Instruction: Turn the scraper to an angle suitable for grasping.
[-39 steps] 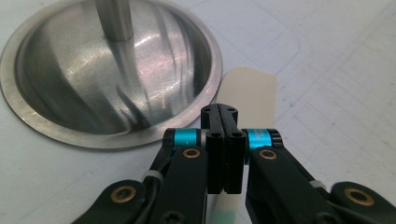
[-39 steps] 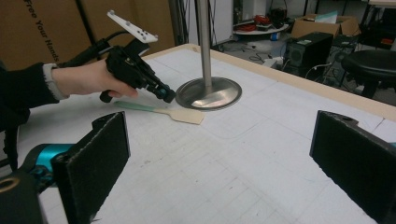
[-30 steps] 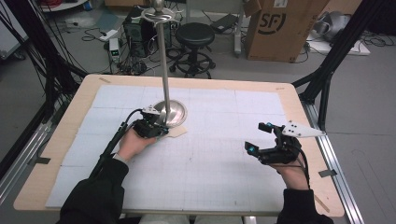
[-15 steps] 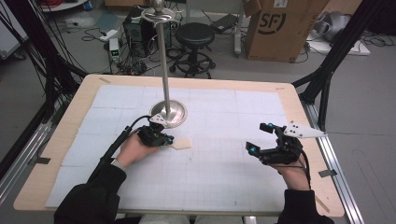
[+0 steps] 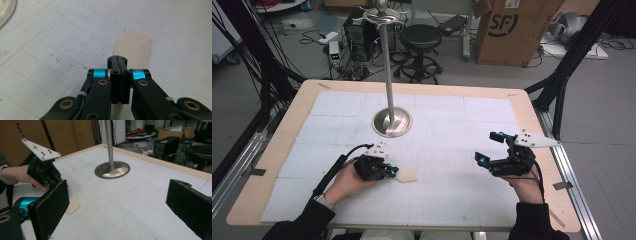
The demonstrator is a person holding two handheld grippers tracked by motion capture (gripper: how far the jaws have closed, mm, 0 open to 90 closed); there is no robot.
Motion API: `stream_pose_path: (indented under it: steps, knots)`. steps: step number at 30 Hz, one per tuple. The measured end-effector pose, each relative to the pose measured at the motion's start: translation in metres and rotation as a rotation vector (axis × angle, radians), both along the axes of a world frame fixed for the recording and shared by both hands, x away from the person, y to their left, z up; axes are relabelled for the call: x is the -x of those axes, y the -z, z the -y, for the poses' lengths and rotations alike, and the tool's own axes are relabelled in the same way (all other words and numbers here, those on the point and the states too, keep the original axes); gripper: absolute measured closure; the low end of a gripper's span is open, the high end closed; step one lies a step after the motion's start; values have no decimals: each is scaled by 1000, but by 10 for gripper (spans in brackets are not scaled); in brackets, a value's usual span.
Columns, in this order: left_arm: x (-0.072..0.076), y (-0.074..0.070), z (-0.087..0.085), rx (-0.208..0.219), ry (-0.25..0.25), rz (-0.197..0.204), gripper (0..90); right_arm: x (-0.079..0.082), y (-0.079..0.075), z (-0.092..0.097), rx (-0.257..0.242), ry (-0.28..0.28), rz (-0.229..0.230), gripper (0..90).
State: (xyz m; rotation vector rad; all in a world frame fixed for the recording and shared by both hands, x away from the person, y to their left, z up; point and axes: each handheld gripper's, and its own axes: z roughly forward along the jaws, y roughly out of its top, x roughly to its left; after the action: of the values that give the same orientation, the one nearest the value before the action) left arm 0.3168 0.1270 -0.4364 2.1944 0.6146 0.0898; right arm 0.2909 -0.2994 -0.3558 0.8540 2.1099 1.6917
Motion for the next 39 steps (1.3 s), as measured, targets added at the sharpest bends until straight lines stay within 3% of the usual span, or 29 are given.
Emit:
stream_pose_path:
  steps: [1,4,5,6,7,11,12,14,17,19,23,25,26,27,28,29,30,31,35,37,39]
  knots:
    - [5,-6,-5,51,-4,-2,900,-2,1,1,-12,-10,-1,39]
    - [20,-19,-18,17,1,45,900,-3,1,3,-20,6,-4,39]
    - [31,-15,-27,14,19,51,900,-5,2,3,-24,11,-9,39]
    - [31,-15,-27,14,19,51,900,-5,2,3,-24,11,-9,39]
    - [36,-6,-35,-3,2,35,900,-6,2,3,-20,10,-7,39]
    - [37,5,-43,-50,-19,7,900,-8,4,2,-22,-3,-24,39]
    - [37,6,-48,-24,-30,-7,900,-9,5,2,-23,-3,-22,39]
    - [37,5,-49,-30,-37,-4,900,-10,5,2,-25,-4,-23,39]
    - [31,7,-51,-25,-57,4,900,-11,5,2,-26,0,-28,39]
    - [24,7,-49,-34,-82,44,900,-12,6,2,-24,-7,-31,39]
    - [17,8,-48,-41,-120,63,900,-11,6,1,-28,-18,-38,39]
    - [7,8,-42,-67,-189,100,900,-11,6,1,-29,-19,-36,39]
    - [7,8,-42,-67,-189,100,900,-11,6,1,-27,-18,-35,39]
    - [3,8,-41,-58,-207,95,900,-12,6,0,-27,-19,-34,39]
    - [-11,12,-39,-8,-226,84,900,-12,6,-1,-32,-24,-43,39]
    - [-11,12,-39,-8,-226,84,900,-12,6,-2,-22,-23,-38,39]
    - [-20,14,-42,41,-241,42,900,-12,5,-3,-24,-25,-40,39]
    - [-22,14,-42,44,-252,39,900,-13,5,-4,-26,-31,-39,39]
    - [-20,12,-39,13,-252,64,900,-14,5,-5,-18,-42,-38,39]
    - [-18,9,-30,31,-227,67,900,-14,6,-5,-17,-45,-46,39]
    - [-18,8,-25,22,-216,70,900,-13,5,-4,-19,-40,-45,39]
